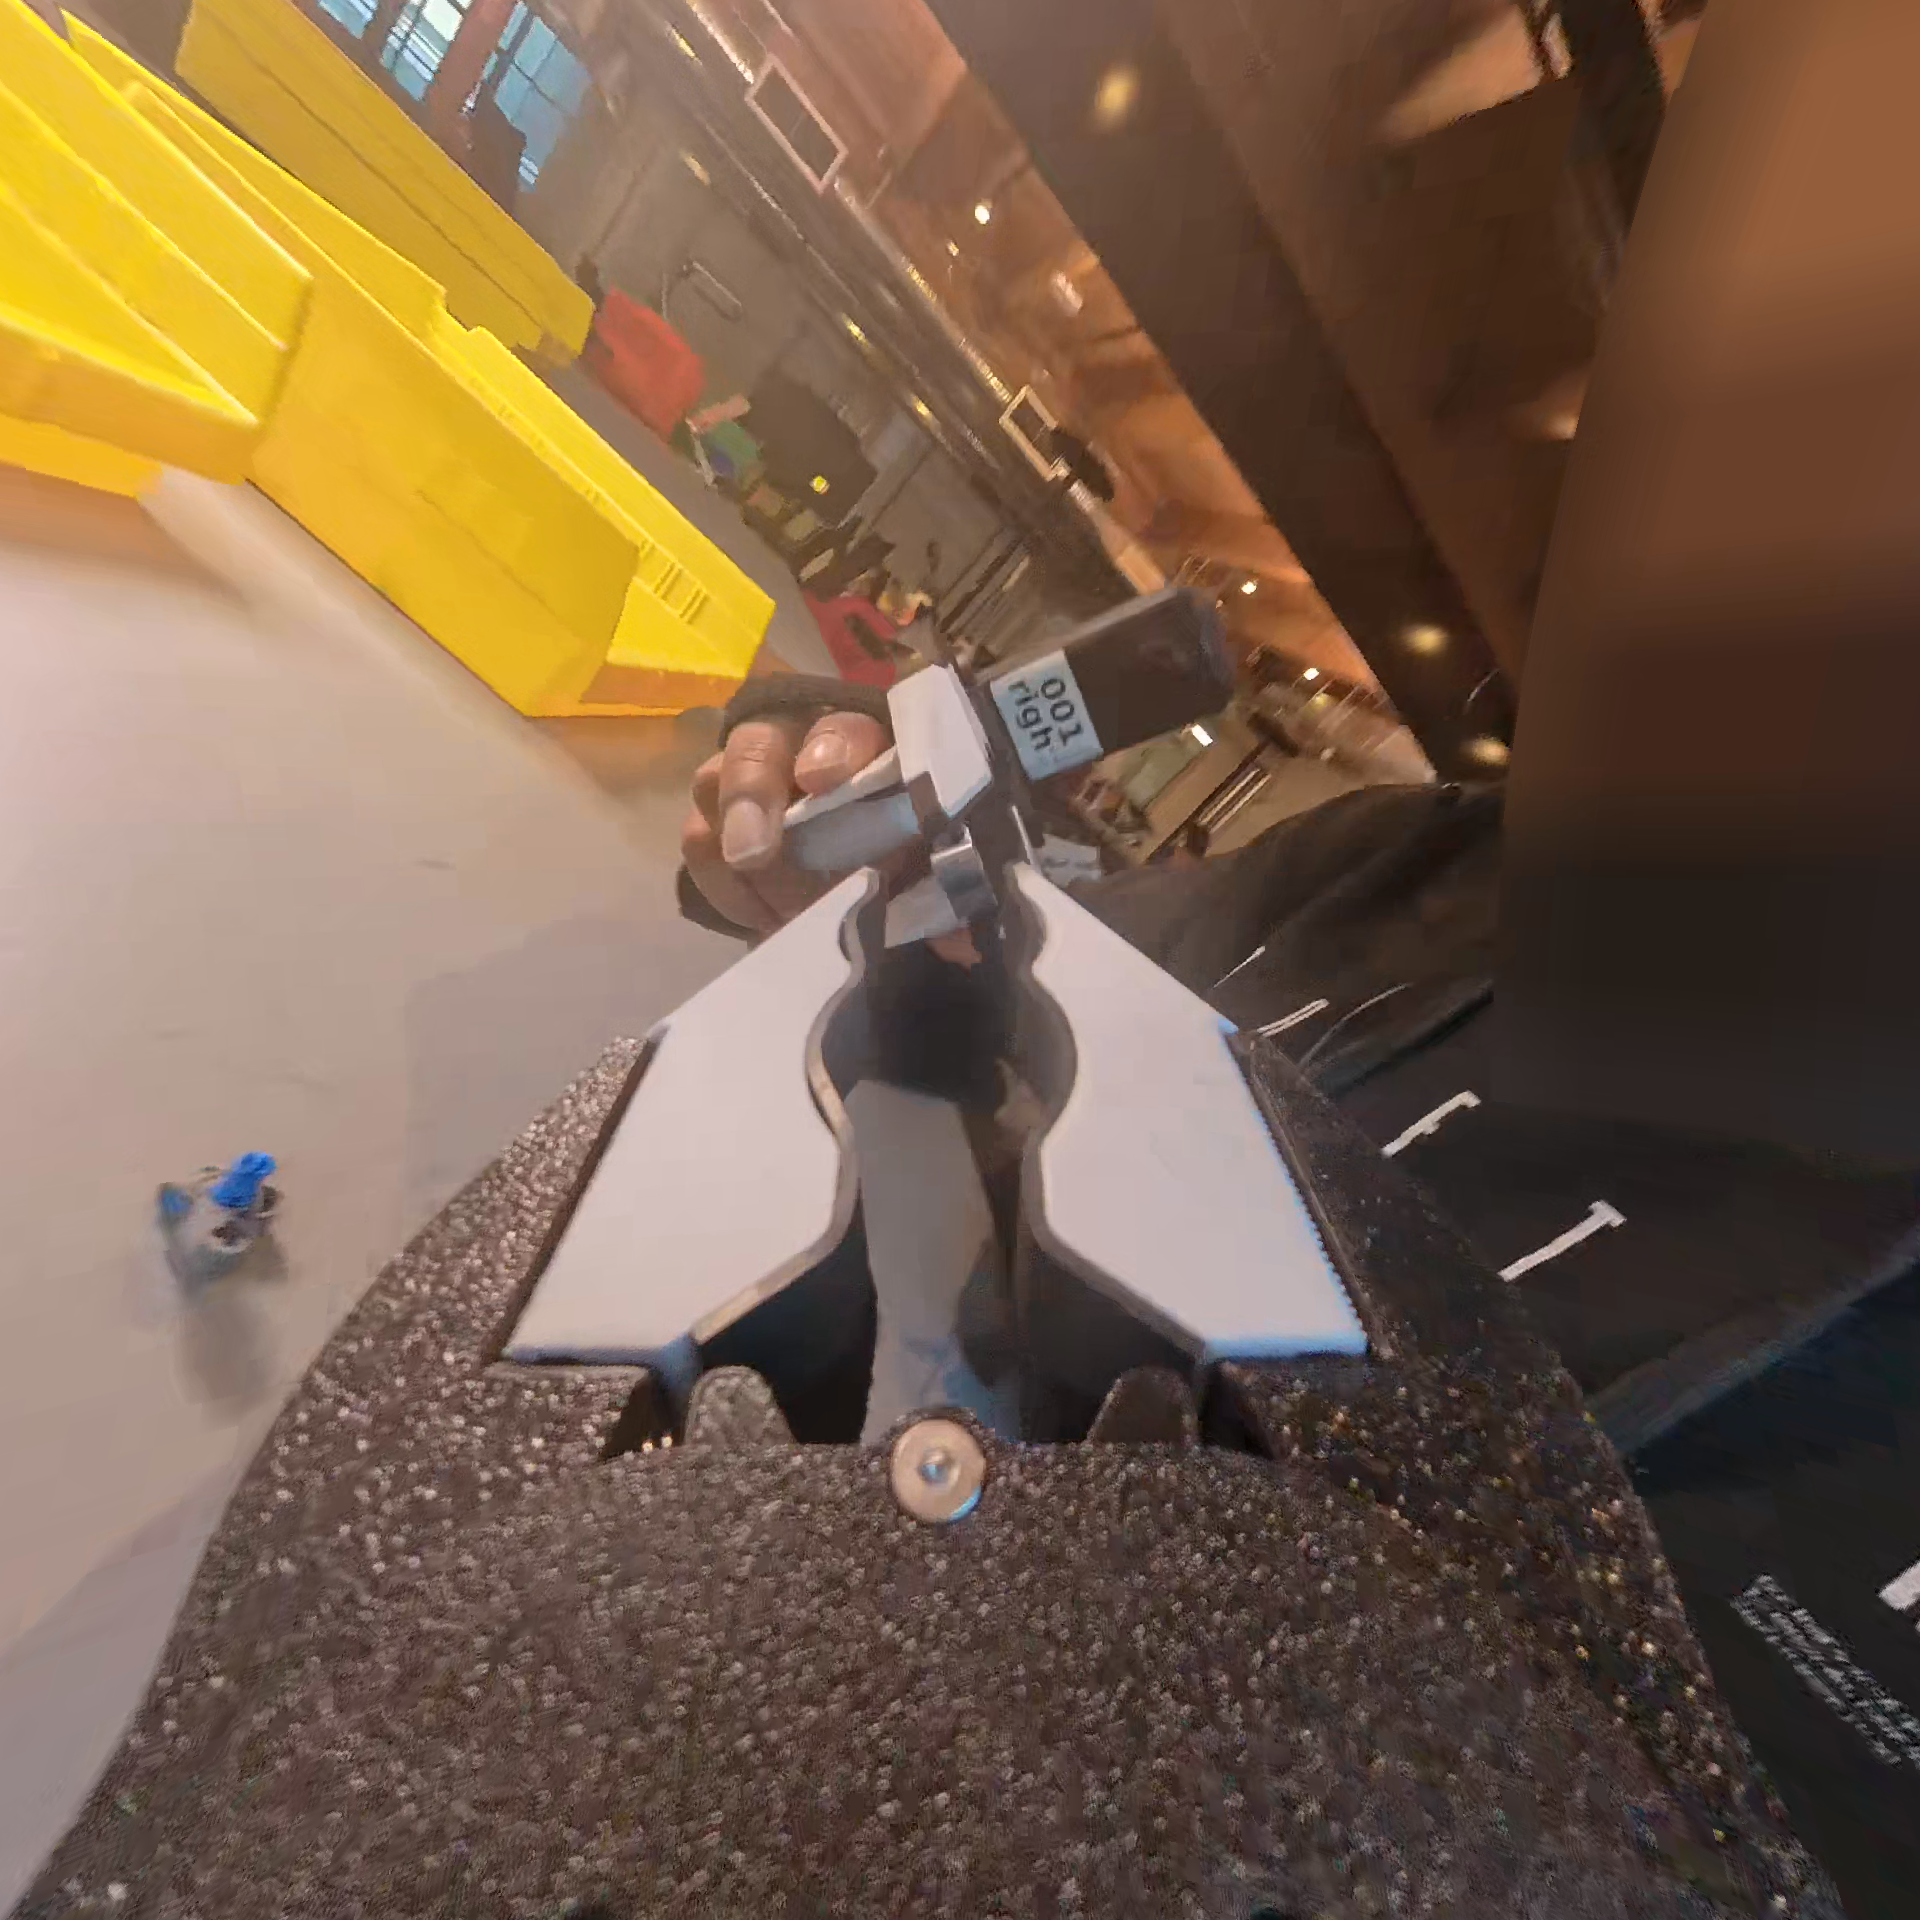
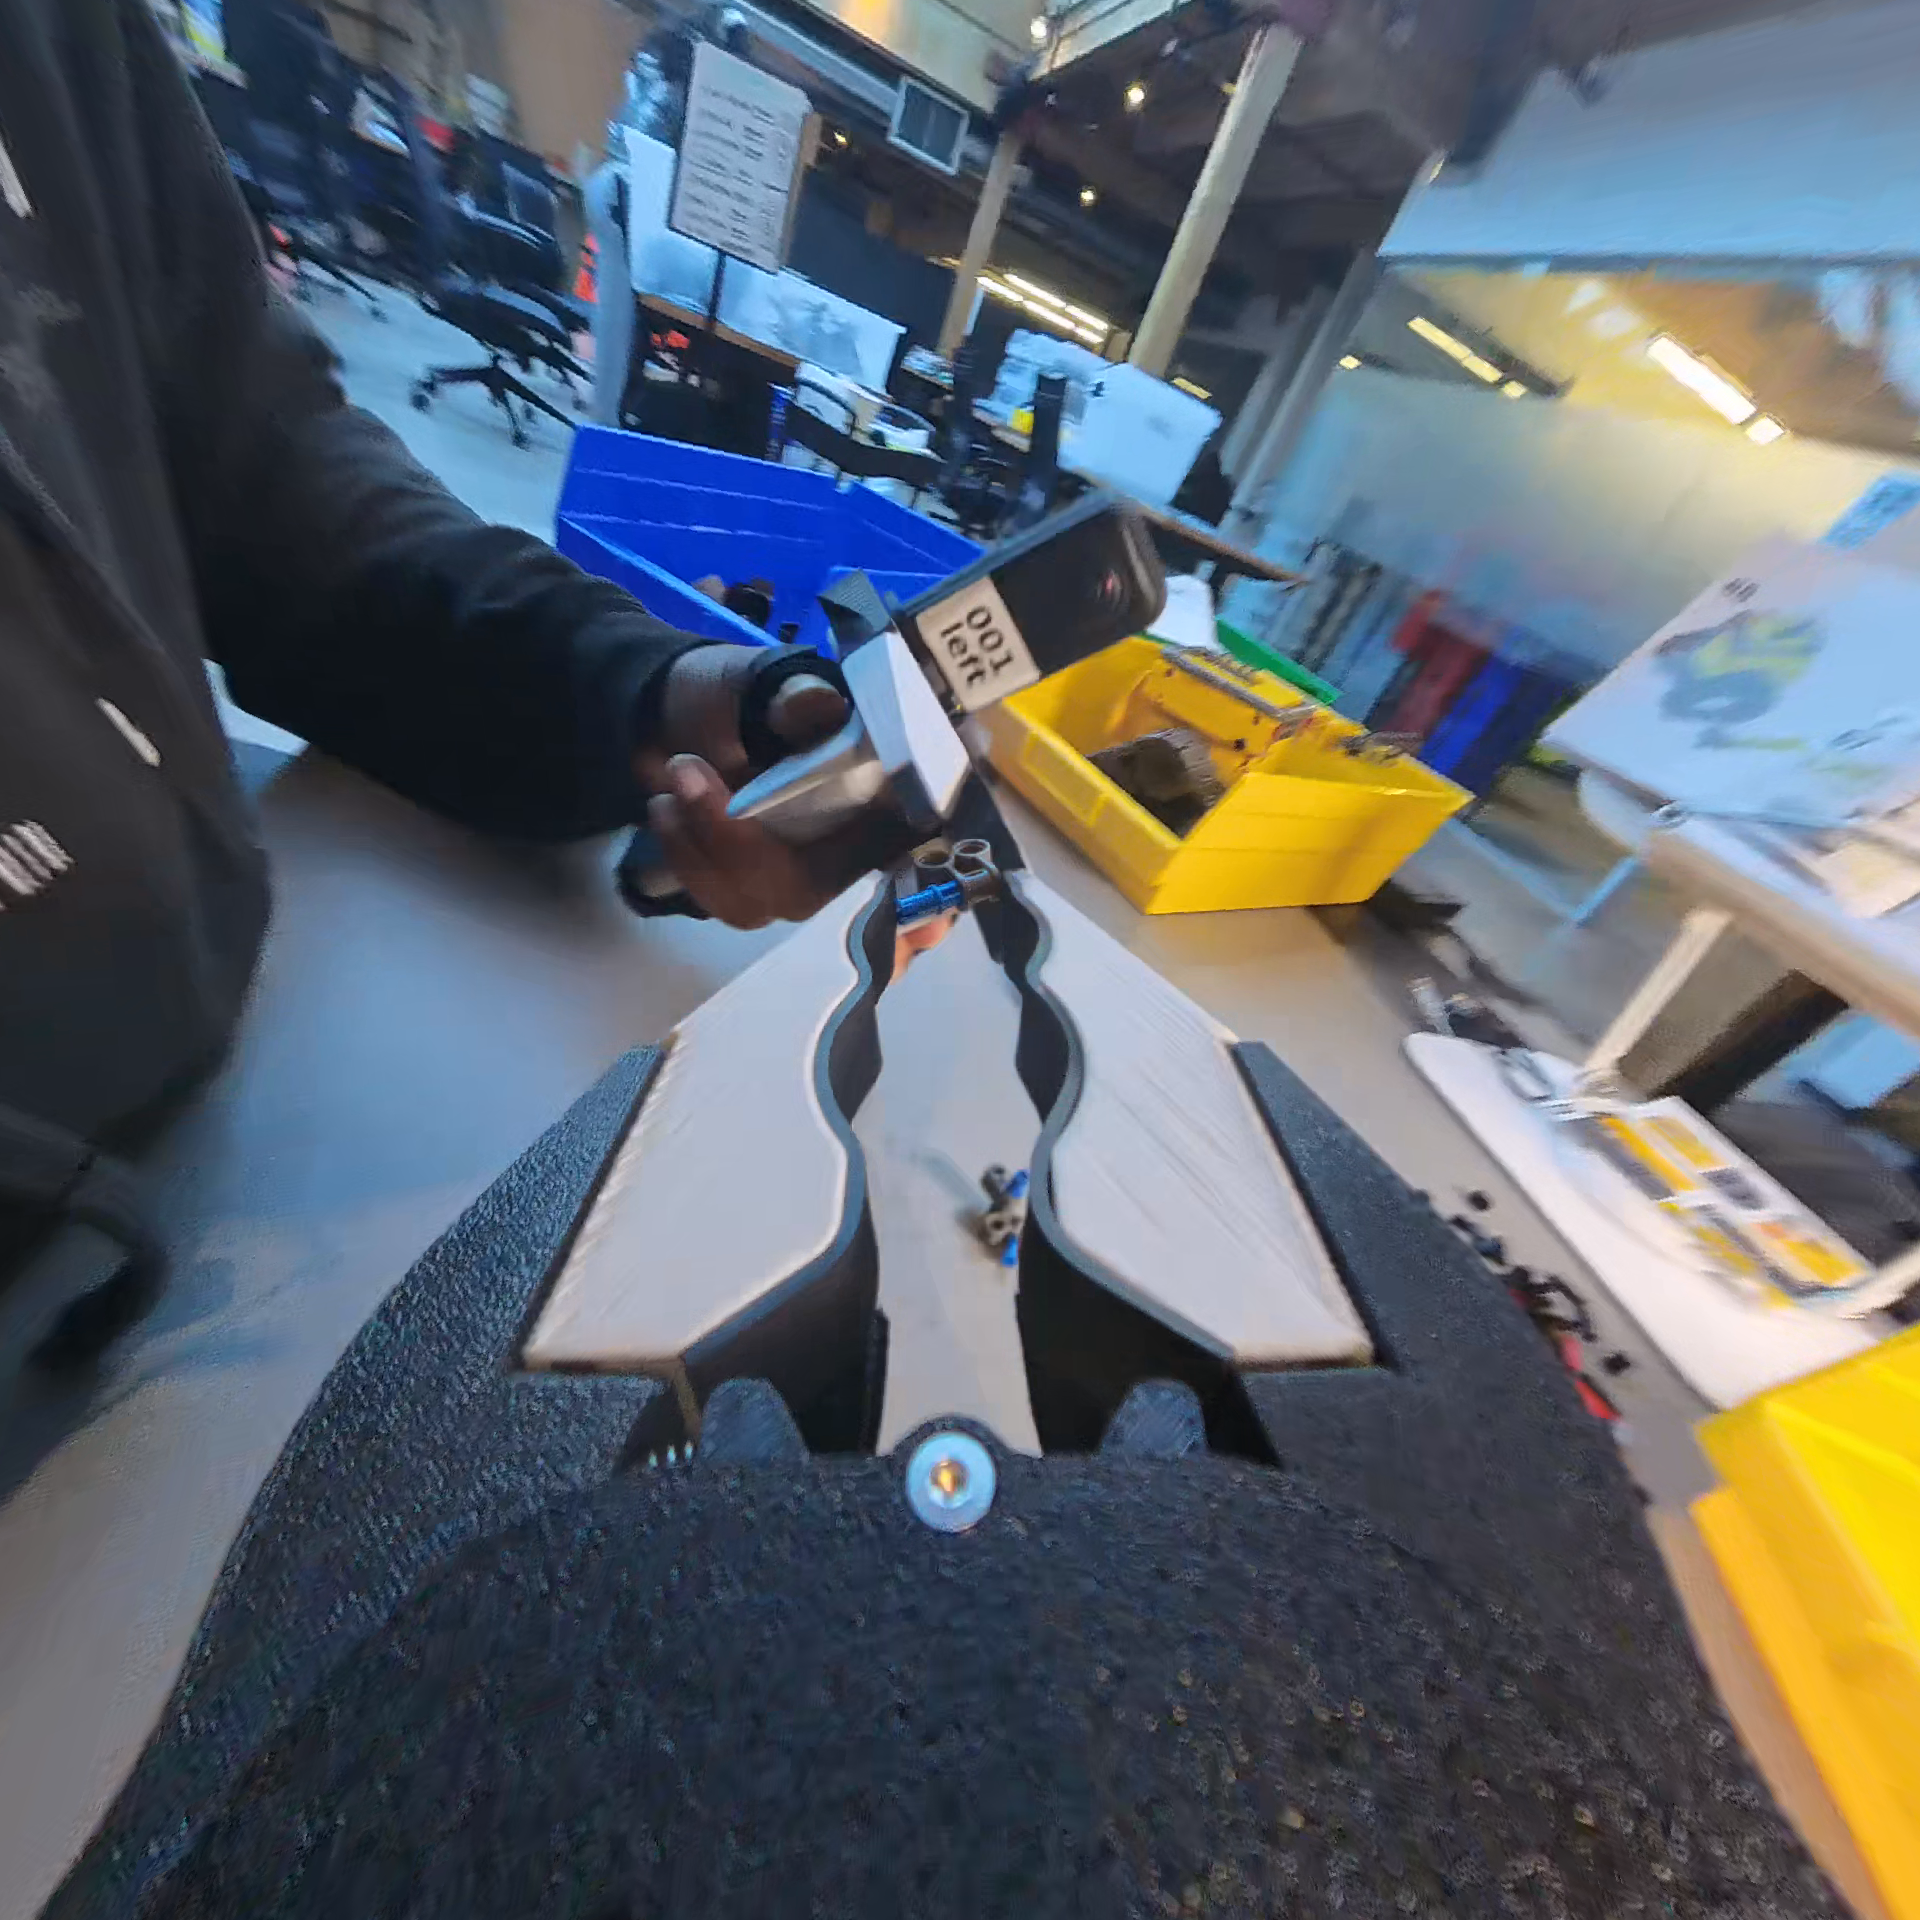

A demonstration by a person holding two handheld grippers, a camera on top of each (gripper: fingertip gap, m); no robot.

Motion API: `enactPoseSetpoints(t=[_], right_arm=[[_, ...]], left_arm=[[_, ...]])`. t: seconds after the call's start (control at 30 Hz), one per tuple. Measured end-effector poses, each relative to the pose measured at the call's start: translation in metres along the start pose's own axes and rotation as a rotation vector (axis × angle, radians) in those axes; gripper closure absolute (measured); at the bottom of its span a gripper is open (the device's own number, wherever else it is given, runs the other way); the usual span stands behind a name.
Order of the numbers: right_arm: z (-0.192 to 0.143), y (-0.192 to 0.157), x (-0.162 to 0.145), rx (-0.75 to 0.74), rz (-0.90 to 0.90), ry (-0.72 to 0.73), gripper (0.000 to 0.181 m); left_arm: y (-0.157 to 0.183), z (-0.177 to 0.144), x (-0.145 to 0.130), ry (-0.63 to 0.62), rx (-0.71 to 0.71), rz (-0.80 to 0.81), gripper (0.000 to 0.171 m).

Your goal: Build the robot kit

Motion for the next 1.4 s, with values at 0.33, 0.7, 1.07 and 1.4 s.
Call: enactPoseSetpoints(t=[0.33, 0.7, 1.07, 1.4], right_arm=[[0.005, -0.013, -0.006, 0.041, -0.184, -0.061, 0.161], [0.002, -0.023, -0.010, 0.110, -0.226, -0.112, 0.165], [0.002, -0.026, -0.015, 0.137, -0.179, -0.145, 0.168], [0.004, -0.014, -0.023, 0.131, -0.050, -0.152, 0.166]], left_arm=[[-0.004, -0.007, -0.010, -0.122, -0.043, -0.138, 0.165], [-0.008, -0.007, -0.021, -0.162, -0.078, -0.262, 0.165], [-0.012, -0.008, -0.029, -0.159, -0.076, -0.307, 0.165], [-0.015, -0.009, -0.023, -0.150, 0.033, -0.180, 0.163]])
Point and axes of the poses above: each gripper's, where its closed fingertips meet, z out along the fingers, x out of its top, y = z × x across the jaws, the point moved 7 cm from there along -z, back along the fingers, and after that the axes turned 10 degrees about -x, right-handed, at the moved point
